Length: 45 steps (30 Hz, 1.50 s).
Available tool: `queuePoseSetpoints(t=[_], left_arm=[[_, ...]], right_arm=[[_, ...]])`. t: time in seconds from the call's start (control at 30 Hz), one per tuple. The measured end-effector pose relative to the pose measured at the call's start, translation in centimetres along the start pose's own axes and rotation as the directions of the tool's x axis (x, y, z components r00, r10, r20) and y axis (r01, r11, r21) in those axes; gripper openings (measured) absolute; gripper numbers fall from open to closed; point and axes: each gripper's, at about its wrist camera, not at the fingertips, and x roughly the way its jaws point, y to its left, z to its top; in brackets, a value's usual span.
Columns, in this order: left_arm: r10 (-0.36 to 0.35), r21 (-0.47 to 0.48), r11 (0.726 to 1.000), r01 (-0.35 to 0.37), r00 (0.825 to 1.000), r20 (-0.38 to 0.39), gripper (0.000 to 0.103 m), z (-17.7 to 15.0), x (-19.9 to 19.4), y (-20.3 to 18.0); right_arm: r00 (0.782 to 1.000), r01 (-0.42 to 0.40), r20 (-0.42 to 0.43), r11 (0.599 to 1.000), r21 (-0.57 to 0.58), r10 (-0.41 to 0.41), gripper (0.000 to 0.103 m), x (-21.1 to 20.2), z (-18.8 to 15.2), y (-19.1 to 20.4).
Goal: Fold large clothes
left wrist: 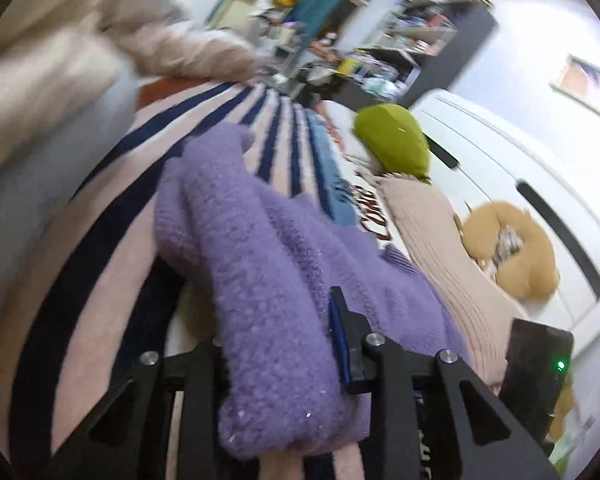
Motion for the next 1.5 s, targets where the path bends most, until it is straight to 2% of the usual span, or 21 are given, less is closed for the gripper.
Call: queuePoseSetpoints(t=[0.13,0.27,0.37,0.43,0.6,0.67,0.73,0.8,0.9,0.97,1.03,1.07,1.1,1.17,1.2,1.27,1.37,1.43,1.5], left_arm=[[-0.017,0.136,0.991,0.017,1.000,0.001,0.025,1.0,0.0,-3.9],[-0.100,0.231,0.967,0.103,0.995,-0.026,0.025,1.6,0.5,-7.9],[-0.149,0.296,0.941,0.165,0.986,-0.075,0.025,1.2,2.0,-11.0],[-0.178,0.315,0.925,0.211,0.975,-0.131,0.025,0.6,3.7,-12.7],[-0.232,0.321,0.902,0.287,0.952,-0.198,0.030,-0.8,5.2,-13.5],[-0.236,0.327,0.899,0.291,0.951,-0.200,0.030,-0.8,4.9,-13.4],[-0.242,0.325,0.897,0.300,0.948,-0.207,0.030,-0.9,4.6,-13.2],[-0.245,0.325,0.896,0.303,0.947,-0.209,0.030,-1.1,4.5,-13.1],[-0.241,0.336,0.892,0.303,0.947,-0.213,0.030,-1.1,4.8,-13.4],[-0.243,0.337,0.891,0.304,0.947,-0.212,0.030,-1.1,4.9,-13.4],[-0.248,0.335,0.891,0.306,0.947,-0.205,0.030,-1.1,5.0,-13.6],[-0.249,0.335,0.891,0.306,0.947,-0.202,0.030,-1.1,5.0,-13.6],[-0.251,0.335,0.891,0.307,0.947,-0.199,0.030,-1.2,5.0,-13.5],[-0.257,0.339,0.888,0.311,0.946,-0.196,0.040,-1.4,4.7,-13.4],[-0.258,0.347,0.884,0.312,0.947,-0.193,0.044,-1.5,4.5,-13.4],[-0.253,0.366,0.879,0.306,0.949,-0.187,0.061,-1.7,3.5,-13.4],[-0.287,0.374,0.868,0.327,0.944,-0.161,0.079,-1.8,0.2,-12.5],[-0.287,0.351,0.882,0.314,0.949,-0.128,0.080,-1.5,-2.0,-10.5],[-0.243,0.319,0.911,0.262,0.965,-0.099,0.081,-0.9,-3.1,-8.3]], right_arm=[[0.999,-0.047,0.004,0.999,0.026,0.046,0.010,-0.4,-0.3,-1.1],[0.991,-0.137,0.028,0.983,0.124,0.134,0.010,-3.2,-0.4,-4.3],[0.987,-0.146,0.084,0.978,0.151,0.134,0.013,-6.1,-0.7,-7.0],[0.986,-0.157,0.090,0.973,0.170,0.143,0.013,-7.8,-1.1,-8.9],[0.992,-0.066,0.118,0.987,0.149,0.048,0.015,-11.1,-1.3,-11.4],[0.988,-0.076,0.144,0.986,0.145,0.055,0.021,-12.5,-0.3,-12.1],[0.987,-0.094,0.138,0.988,0.123,0.077,0.021,-13.1,1.6,-12.0],[0.985,-0.136,0.120,0.987,0.091,0.124,0.021,-13.1,3.8,-11.2],[0.982,-0.179,0.064,0.983,0.034,0.176,0.027,-12.0,7.6,-9.3],[0.979,-0.203,-0.008,0.979,-0.036,0.203,0.028,-10.4,10.7,-7.1],[0.980,-0.185,-0.091,0.980,-0.069,0.178,0.035,-8.5,12.4,-5.5],[0.975,-0.164,-0.165,0.981,-0.102,0.146,0.037,-6.8,13.1,-4.6],[0.972,-0.149,-0.201,0.982,-0.116,0.124,0.038,-6.0,13.3,-4.2],[0.954,-0.087,-0.297,0.987,-0.134,0.044,0.041,-3.3,13.0,-4.0],[0.949,-0.066,-0.314,0.989,-0.134,0.021,0.043,-2.8,12.6,-4.1],[0.948,-0.066,-0.318,0.991,-0.116,0.026,0.049,-2.1,12.0,-4.7],[0.946,-0.087,-0.318,0.993,-0.085,0.056,0.049,-1.7,11.2,-5.5],[0.946,-0.072,-0.321,0.994,-0.087,0.041,0.049,-1.5,10.9,-5.9],[0.945,-0.086,-0.320,0.995,-0.058,0.063,0.049,-1.5,11.0,-6.4]])
